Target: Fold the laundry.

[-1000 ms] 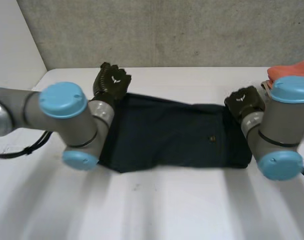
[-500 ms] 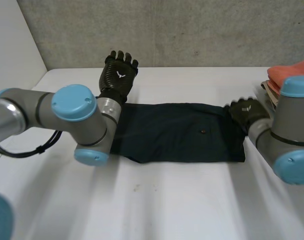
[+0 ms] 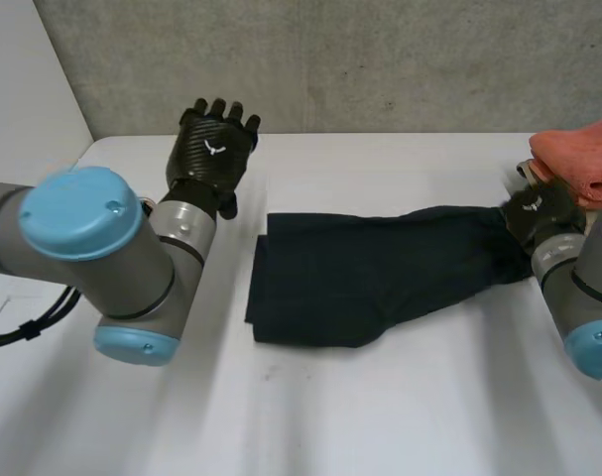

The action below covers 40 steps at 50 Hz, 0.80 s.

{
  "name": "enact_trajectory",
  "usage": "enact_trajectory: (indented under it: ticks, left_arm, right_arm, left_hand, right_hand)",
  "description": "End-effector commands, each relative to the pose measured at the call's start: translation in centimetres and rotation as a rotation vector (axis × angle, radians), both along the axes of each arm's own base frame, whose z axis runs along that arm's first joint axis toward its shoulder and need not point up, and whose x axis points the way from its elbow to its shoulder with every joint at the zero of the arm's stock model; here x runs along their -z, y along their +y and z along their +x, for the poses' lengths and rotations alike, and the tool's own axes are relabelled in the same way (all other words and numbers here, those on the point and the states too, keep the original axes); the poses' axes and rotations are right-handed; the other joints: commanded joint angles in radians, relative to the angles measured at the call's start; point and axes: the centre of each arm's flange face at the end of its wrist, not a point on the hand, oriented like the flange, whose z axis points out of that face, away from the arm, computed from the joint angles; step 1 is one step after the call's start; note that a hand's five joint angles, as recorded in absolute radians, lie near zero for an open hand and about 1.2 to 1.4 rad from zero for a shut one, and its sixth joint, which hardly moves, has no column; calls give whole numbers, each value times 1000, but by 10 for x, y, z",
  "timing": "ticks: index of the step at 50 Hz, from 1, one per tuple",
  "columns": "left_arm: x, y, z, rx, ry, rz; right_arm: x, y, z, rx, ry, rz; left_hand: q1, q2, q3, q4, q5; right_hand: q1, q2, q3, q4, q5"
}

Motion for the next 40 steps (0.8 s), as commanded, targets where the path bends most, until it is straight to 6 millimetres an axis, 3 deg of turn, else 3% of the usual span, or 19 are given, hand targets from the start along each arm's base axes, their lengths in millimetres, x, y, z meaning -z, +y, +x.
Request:
enact_trajectory:
  ticks: [1, 4, 7, 11, 13, 14, 15, 17, 22, 26, 28, 29, 32, 35, 40]
  left_arm:
    - [-18, 12, 10, 5, 79, 10]
    - [-21, 14, 12, 11, 110, 22]
    - [-21, 14, 15, 5, 119, 29]
    - [-21, 12, 21, -11, 118, 32]
    - [-22, 11, 24, -18, 121, 31]
    - [-22, 10, 25, -21, 122, 29]
    - [-23, 9, 26, -24, 122, 28]
    - [-24, 7, 27, -28, 125, 24]
    - [-30, 4, 27, -31, 137, 7]
    - [-32, 6, 24, -23, 139, 3]
    - [-30, 8, 23, -17, 137, 10]
    - [-29, 9, 23, -16, 135, 12]
    - [-27, 11, 23, -13, 133, 18]
    - [-25, 14, 19, 0, 130, 24]
    - [-21, 14, 18, 1, 124, 34]
  right_arm:
    - [-22, 50, 106, -440, -7, -229]
    - [-2, 89, 150, -690, -35, -209]
    - [24, 118, 176, -871, -29, -157]
    - [52, 139, 195, -977, -18, -79]
    - [56, 143, 201, -990, -21, -62]
    - [56, 143, 202, -989, -23, -60]
    - [50, 144, 205, -988, -40, -62]
    - [39, 143, 206, -969, -73, -72]
    - [5, 127, 195, -844, -274, -27]
    - [-32, 91, 159, -600, -494, 4]
    - [-45, 64, 116, -394, -577, 32]
    - [-44, 51, 87, -277, -575, 62]
    - [-33, 39, 50, -155, -538, 131]
    - [-2, 30, 3, -74, -447, 274]
    - [22, 27, -31, -103, -337, 335]
  left_hand:
    - [-12, -30, -39, -28, -47]
    - [-12, -30, -39, -28, -47]
    - [-12, -30, -39, -28, -47]
    - [-12, -30, -39, -28, -47]
    - [-12, -30, -39, -28, -47]
    - [-12, -30, -39, -28, -47]
    - [-12, -30, -39, -28, -47]
    - [-12, -30, -39, -28, -47]
    - [-12, -30, -39, -28, -47]
    - [-12, -30, -39, -28, -47]
    - [-12, -30, -39, -28, -47]
    - [-12, -30, -39, -28, -47]
    - [-12, -30, -39, -28, -47]
    - [-12, -30, -39, -28, -47]
    - [-12, -30, -39, -28, -47]
  right_hand:
    - [318, 216, 211, 200, 236]
    - [318, 216, 211, 200, 236]
    - [318, 216, 211, 200, 236]
    - [318, 216, 211, 200, 236]
    - [318, 216, 211, 200, 236]
    - [296, 194, 189, 178, 214]
    - [-195, -298, -303, -314, -278]
    - [-610, -712, -717, -728, -692]
    - [-775, -878, -883, -894, -858]
    - [-867, -969, -974, -985, -949]
    - [-861, -963, -968, -979, -943]
    - [-852, -955, -960, -970, -935]
    - [-835, -937, -942, -953, -917]
    - [-808, -911, -916, -926, -891]
    - [-755, -858, -863, -873, -838]
